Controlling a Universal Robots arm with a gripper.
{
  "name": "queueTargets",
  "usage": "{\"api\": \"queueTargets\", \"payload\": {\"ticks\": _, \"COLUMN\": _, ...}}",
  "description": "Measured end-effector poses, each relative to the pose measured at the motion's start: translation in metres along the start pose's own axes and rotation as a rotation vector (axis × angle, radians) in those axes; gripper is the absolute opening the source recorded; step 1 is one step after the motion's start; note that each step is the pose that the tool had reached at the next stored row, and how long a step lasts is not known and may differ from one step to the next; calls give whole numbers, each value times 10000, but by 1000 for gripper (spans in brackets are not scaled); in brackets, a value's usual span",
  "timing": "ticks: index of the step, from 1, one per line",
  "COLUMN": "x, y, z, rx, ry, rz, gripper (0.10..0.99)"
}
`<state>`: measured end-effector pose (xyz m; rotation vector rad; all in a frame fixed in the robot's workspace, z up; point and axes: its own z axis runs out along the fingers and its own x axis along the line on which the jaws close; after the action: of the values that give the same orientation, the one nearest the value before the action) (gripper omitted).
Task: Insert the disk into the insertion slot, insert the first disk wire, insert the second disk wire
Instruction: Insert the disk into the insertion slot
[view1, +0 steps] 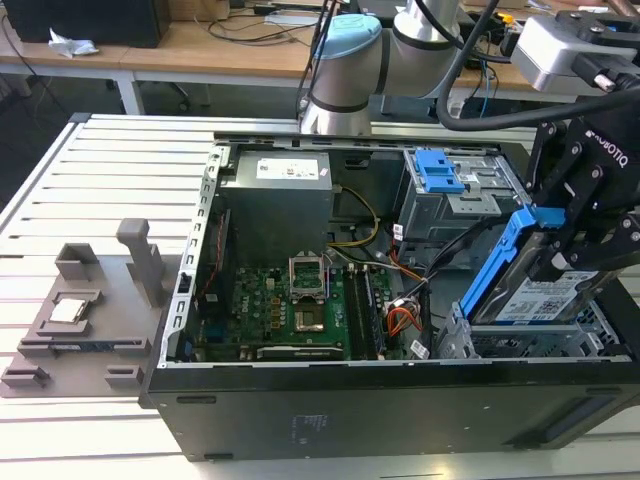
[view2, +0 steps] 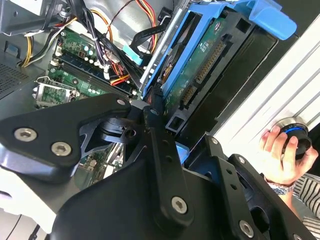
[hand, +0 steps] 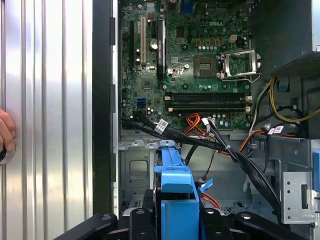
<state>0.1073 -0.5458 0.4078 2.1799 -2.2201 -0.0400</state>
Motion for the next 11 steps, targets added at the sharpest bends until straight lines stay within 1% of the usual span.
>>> {"api": "queueTargets", "payload": {"ticks": 7, "x": 0, "y": 0, "z": 2, "rx": 0, "ry": 2, "rz": 0, "gripper": 365}}
{"api": "queueTargets", "payload": {"ticks": 8, "x": 0, "y": 0, "z": 3, "rx": 0, "ry": 1, "rz": 0, "gripper": 376}}
{"api": "queueTargets", "payload": {"ticks": 11, "x": 0, "y": -1, "z": 5, "rx": 0, "ry": -1, "rz": -1, "gripper": 553}}
